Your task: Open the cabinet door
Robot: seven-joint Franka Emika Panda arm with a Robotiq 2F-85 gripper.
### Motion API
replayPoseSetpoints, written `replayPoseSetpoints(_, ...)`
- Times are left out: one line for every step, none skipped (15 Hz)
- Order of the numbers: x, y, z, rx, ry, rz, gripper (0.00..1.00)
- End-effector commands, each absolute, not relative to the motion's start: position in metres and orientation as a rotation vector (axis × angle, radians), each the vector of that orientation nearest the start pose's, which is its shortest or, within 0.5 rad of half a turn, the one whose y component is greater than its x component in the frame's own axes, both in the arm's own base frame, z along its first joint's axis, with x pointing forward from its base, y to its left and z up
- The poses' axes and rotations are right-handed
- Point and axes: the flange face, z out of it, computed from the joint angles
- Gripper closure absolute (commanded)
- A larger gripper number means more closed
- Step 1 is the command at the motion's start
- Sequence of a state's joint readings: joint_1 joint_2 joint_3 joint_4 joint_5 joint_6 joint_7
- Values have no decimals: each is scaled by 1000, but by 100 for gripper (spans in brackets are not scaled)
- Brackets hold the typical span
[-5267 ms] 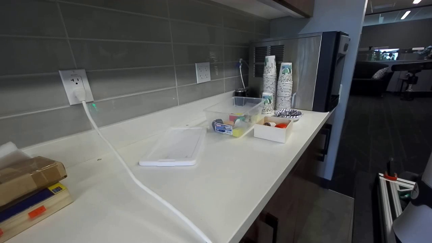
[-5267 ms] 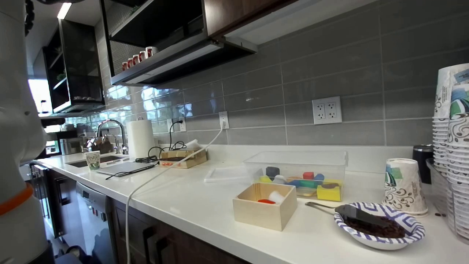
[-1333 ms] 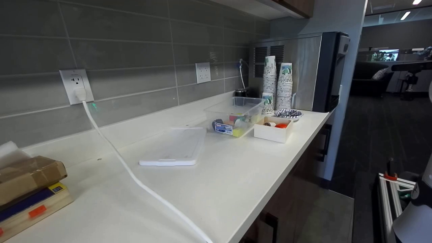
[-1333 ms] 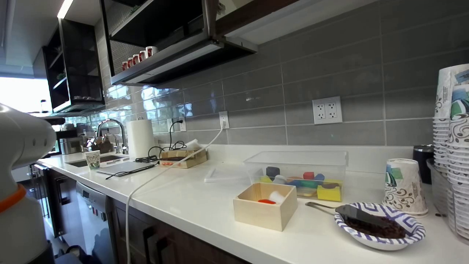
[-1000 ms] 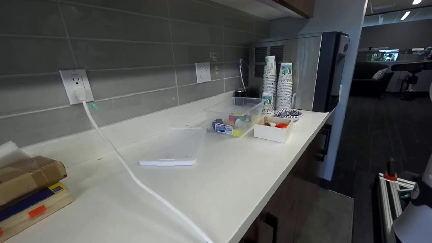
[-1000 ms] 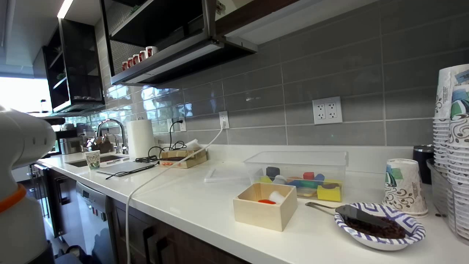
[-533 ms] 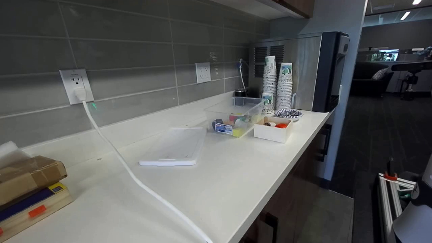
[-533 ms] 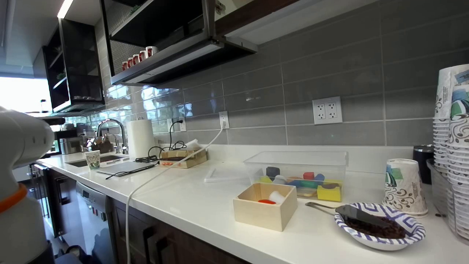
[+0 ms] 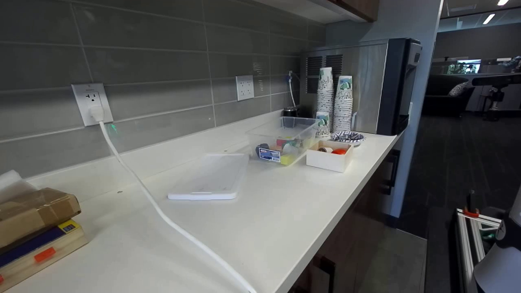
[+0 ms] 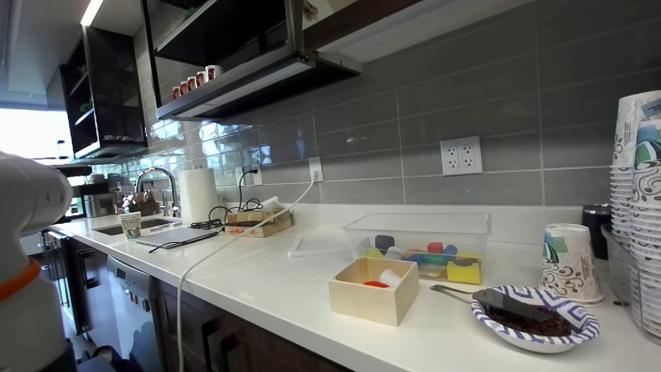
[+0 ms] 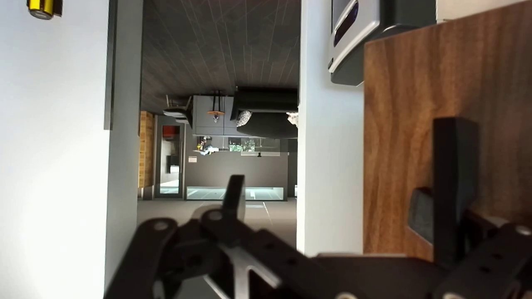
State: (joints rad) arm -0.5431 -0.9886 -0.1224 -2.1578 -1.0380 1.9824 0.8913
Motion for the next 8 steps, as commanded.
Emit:
replayPoseSetpoints(125, -230, 791, 1501, -1490, 939, 0)
replayPoseSetpoints(125, -232, 791, 1498, -1497, 944, 0)
replayPoseSetpoints(125, -234, 792, 1495, -1506, 951, 0)
replayPoseSetpoints(126, -236, 793, 1490, -1514, 958, 0)
replayPoseSetpoints(127, -238, 794, 1491, -1525, 969, 0)
replayPoseSetpoints(128, -240, 795, 1487, -1533, 978, 0)
replayPoseSetpoints(129, -243, 796, 1490, -1541, 986, 0)
replayPoseSetpoints(130, -245, 797, 1492, -1547, 993, 0)
